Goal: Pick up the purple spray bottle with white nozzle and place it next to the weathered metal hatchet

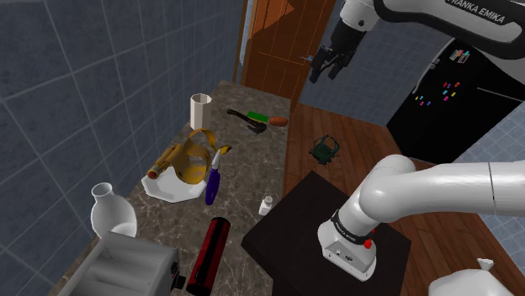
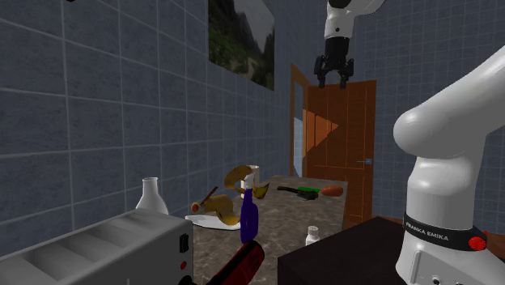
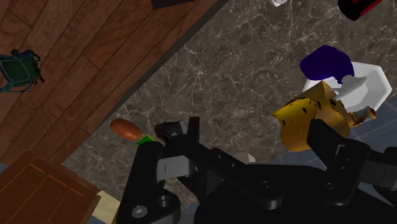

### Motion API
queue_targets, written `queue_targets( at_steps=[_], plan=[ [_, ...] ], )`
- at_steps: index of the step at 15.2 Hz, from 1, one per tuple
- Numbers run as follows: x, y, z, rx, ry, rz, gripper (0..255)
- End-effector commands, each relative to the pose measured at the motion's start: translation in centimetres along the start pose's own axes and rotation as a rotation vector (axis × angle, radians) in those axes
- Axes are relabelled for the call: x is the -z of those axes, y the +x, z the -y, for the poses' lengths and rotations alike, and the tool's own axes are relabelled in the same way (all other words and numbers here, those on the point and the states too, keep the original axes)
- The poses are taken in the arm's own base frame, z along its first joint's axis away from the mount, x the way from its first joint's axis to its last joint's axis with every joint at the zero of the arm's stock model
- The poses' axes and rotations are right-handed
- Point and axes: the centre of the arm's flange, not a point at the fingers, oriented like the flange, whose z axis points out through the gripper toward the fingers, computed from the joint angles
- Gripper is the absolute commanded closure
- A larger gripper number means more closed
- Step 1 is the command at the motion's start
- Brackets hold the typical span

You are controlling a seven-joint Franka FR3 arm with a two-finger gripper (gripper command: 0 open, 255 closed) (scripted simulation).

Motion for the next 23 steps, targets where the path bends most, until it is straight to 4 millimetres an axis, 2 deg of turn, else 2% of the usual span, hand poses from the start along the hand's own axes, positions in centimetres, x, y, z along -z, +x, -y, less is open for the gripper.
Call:
queue_targets(
  at_steps=[1,12,23],
  plan=[
    [0.0,0.0,0.0,0.0,0.0,0.0,0],
    [-10.1,0.3,10.6,-0.239,-0.014,0.046,0],
    [-20.3,2.6,20.7,-0.478,-0.027,0.092,0]
  ],
)
